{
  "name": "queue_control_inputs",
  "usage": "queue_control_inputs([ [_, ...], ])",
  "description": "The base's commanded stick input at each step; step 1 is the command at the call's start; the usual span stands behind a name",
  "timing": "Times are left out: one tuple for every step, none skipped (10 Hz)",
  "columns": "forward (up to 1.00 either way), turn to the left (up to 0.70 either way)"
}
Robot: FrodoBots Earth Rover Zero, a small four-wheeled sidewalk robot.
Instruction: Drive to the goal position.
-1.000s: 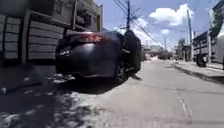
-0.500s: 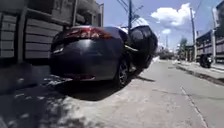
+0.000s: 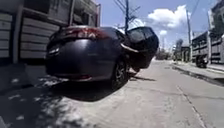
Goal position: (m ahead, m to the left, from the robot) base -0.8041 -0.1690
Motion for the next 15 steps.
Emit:
queue_control_inputs([
  [0.0, -1.0],
  [0.0, -1.0],
  [0.0, -1.0],
  [0.0, -1.0],
  [0.0, -1.0],
  [0.0, -1.0],
  [0.0, -1.0],
  [0.0, -1.0],
  [0.0, -1.0],
  [0.0, -1.0],
  [0.0, -1.0],
  [0.0, -1.0],
  [0.0, -1.0],
  [0.0, -1.0],
  [0.0, -1.0],
])
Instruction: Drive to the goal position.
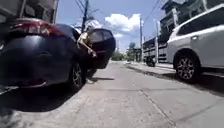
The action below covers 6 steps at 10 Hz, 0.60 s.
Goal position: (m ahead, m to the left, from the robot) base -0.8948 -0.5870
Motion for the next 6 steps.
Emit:
queue_control_inputs([
  [0.0, -1.0],
  [0.0, -0.77],
  [0.0, -0.38],
  [0.0, 0.0],
  [0.0, 0.0],
  [0.0, 0.0],
])
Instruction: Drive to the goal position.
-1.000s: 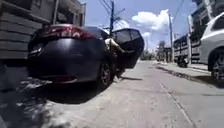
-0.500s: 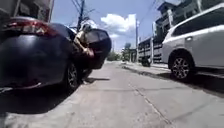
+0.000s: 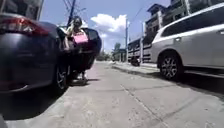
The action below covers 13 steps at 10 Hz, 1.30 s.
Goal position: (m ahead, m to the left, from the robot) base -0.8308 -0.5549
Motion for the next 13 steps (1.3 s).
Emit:
queue_control_inputs([
  [0.0, 0.0],
  [0.0, -0.09],
  [0.0, -0.32],
  [0.0, -0.55],
  [0.0, -0.77],
  [0.0, -1.0],
  [0.0, -1.0],
  [0.0, -1.0],
  [0.0, -1.0],
  [0.0, -1.0],
  [0.0, -1.0],
  [0.0, -1.0],
  [0.0, -1.0],
])
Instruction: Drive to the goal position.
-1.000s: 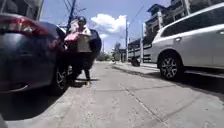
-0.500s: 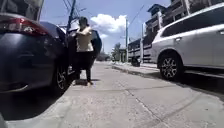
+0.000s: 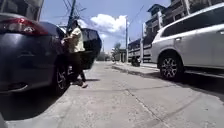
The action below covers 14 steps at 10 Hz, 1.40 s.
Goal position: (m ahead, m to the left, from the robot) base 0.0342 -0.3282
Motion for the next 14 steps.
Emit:
queue_control_inputs([
  [0.0, -1.0],
  [0.0, -1.0],
  [0.0, -1.0],
  [0.0, -1.0],
  [0.0, -1.0],
  [0.0, -1.0],
  [0.0, -1.0],
  [0.0, -1.0],
  [0.0, -1.0],
  [0.0, -1.0],
  [0.0, -1.0],
  [0.0, -1.0],
  [0.36, -0.77],
  [1.0, -0.35],
])
